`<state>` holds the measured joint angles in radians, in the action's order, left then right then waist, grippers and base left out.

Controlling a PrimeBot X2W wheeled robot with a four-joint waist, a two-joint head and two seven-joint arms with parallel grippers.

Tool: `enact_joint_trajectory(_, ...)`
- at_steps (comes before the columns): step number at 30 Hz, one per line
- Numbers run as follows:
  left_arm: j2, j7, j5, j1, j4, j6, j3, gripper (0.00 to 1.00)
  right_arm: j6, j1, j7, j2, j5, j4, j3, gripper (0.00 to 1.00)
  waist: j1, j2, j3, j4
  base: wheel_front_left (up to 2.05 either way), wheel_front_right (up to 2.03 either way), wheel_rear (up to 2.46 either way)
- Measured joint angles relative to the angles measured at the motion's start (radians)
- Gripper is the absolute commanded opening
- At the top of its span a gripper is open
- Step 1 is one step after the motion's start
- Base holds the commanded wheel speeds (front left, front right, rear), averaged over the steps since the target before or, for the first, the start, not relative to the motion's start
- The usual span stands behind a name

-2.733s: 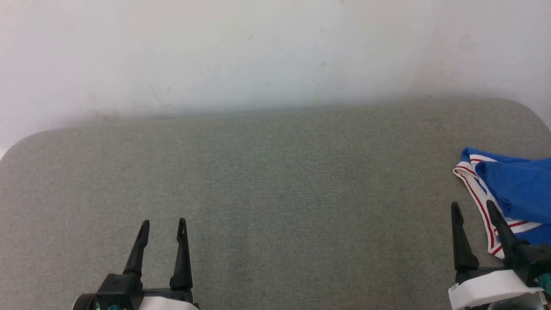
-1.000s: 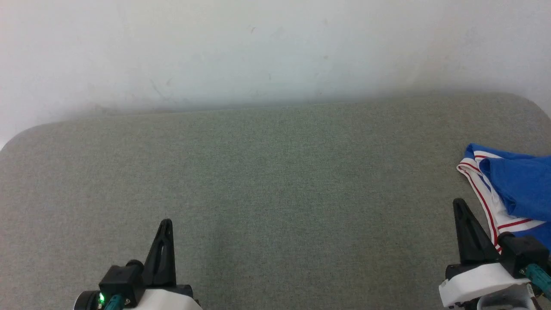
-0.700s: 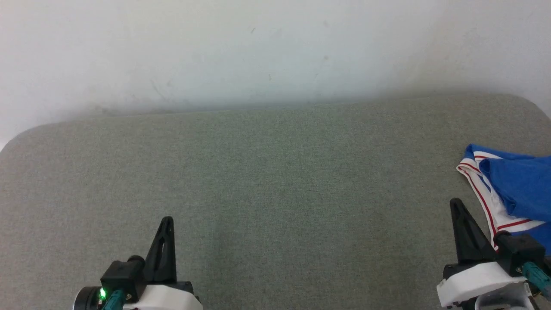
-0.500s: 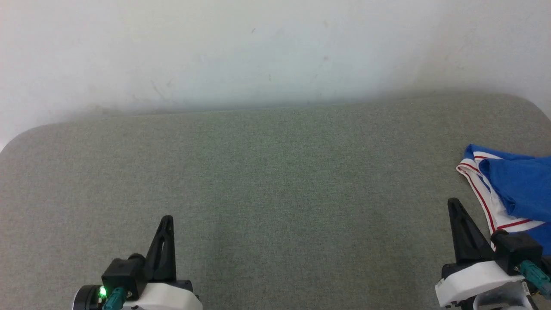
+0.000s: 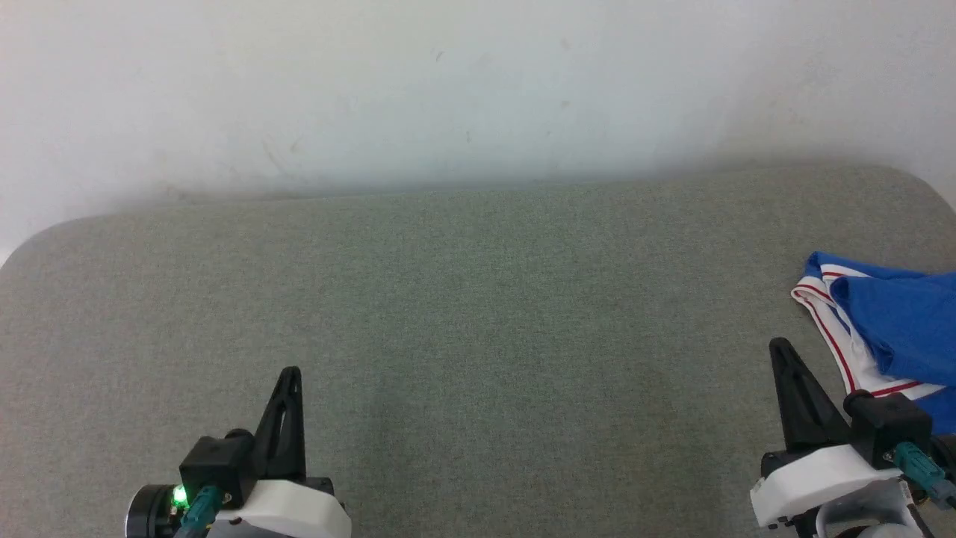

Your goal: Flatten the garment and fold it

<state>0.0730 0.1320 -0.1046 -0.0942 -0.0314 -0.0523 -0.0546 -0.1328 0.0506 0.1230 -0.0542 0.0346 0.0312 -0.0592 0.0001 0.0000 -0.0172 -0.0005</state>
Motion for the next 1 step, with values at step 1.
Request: enact_joint_trajectory(1, 0.0, -0.001, 0.001, 0.001, 0.0, 0.0, 0.001, 0.0, 0.0, -0.001, -0.001, 0.0, 0.0, -0.001, 0.001, 0.0, 0.0, 0.0, 0.0, 0.0, 0.0, 0.0, 0.0)
